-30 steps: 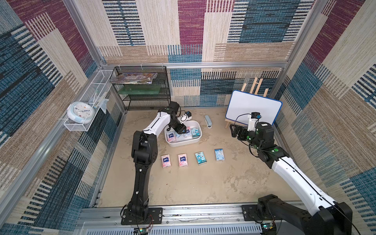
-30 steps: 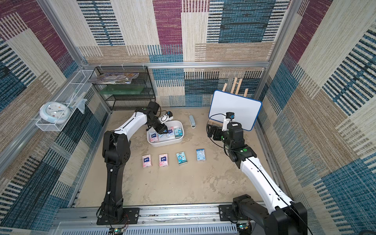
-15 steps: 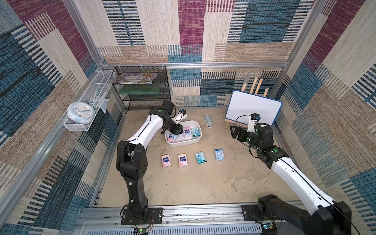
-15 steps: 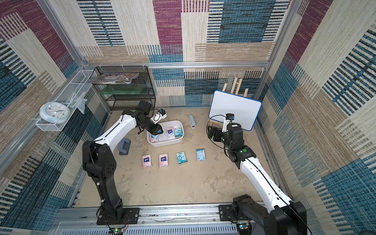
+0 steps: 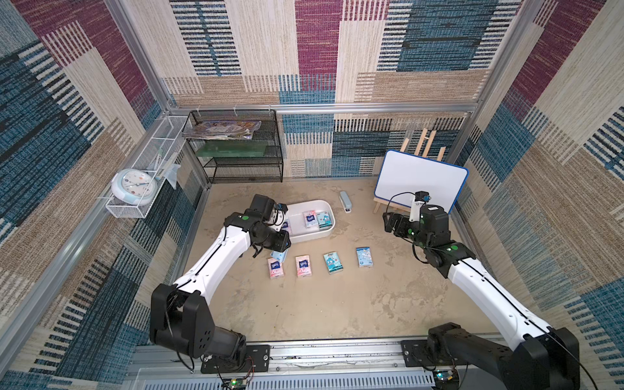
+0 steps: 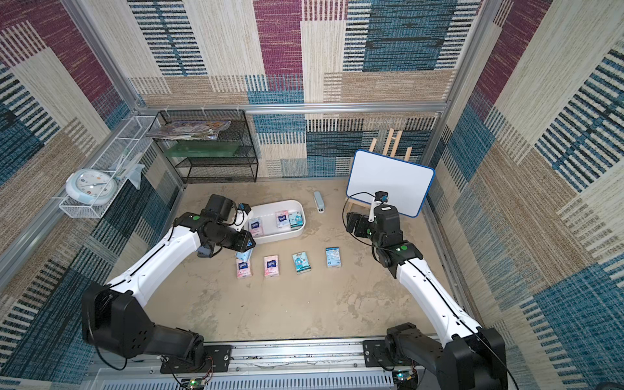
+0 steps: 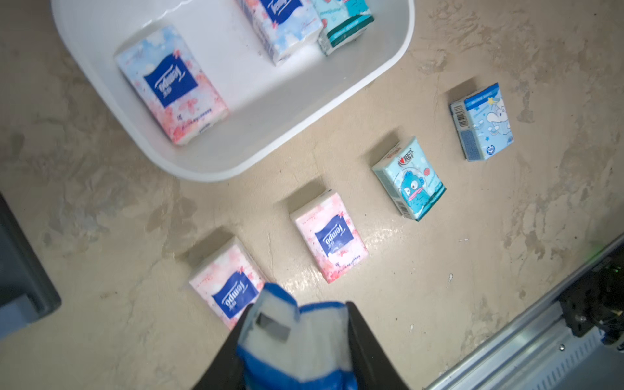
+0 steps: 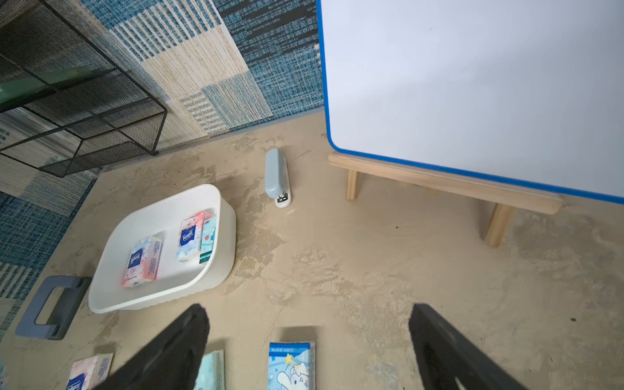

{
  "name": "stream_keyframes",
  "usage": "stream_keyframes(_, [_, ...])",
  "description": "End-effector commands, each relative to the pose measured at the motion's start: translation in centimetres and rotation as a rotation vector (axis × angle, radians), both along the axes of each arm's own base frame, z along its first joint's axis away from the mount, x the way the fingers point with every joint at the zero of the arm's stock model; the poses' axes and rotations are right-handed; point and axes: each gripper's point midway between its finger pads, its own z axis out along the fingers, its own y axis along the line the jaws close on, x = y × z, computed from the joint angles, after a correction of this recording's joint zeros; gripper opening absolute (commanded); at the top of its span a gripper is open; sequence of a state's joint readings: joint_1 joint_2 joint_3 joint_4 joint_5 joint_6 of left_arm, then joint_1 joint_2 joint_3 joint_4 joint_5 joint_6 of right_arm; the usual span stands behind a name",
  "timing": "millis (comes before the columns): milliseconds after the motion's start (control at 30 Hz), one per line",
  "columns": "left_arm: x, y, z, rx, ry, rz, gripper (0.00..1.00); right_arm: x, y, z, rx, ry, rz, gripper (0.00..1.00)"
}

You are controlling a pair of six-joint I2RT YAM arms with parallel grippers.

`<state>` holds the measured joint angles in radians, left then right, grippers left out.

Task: Take the pocket tissues out of the storage box
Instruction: Place the pocket tissues at the center of the board.

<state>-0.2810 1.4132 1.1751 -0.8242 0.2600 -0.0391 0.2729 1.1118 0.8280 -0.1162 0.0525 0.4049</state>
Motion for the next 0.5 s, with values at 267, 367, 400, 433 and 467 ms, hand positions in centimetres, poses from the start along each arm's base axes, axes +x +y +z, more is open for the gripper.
stream_keyframes(267, [-6.3, 3.1, -2.3, -0.013, 0.104, 0.358, 0.32, 0.1, -0.3, -0.9, -0.012, 0.032, -0.018, 0.98])
stream_keyframes(367, [-7.7, 3.4, -3.0, -0.009, 0.135, 0.402, 0.32, 0.1, -0.2, -1.1, -0.012, 0.041, -0.016, 0.98])
stream_keyframes(400, [-8.2, 3.5, -3.3, -0.004, 0.144, 0.418, 0.32, 0.2, -0.2, -1.1, -0.013, 0.041, -0.017, 0.98])
stream_keyframes(433, [-8.7, 3.6, -3.6, -0.003, 0.156, 0.433, 0.31, 0.1, -0.2, -1.2, -0.014, 0.044, -0.018, 0.98])
stream_keyframes(467, [-9.1, 3.6, -3.8, -0.005, 0.163, 0.446, 0.31, 0.1, -0.3, -1.3, -0.015, 0.048, -0.018, 0.98])
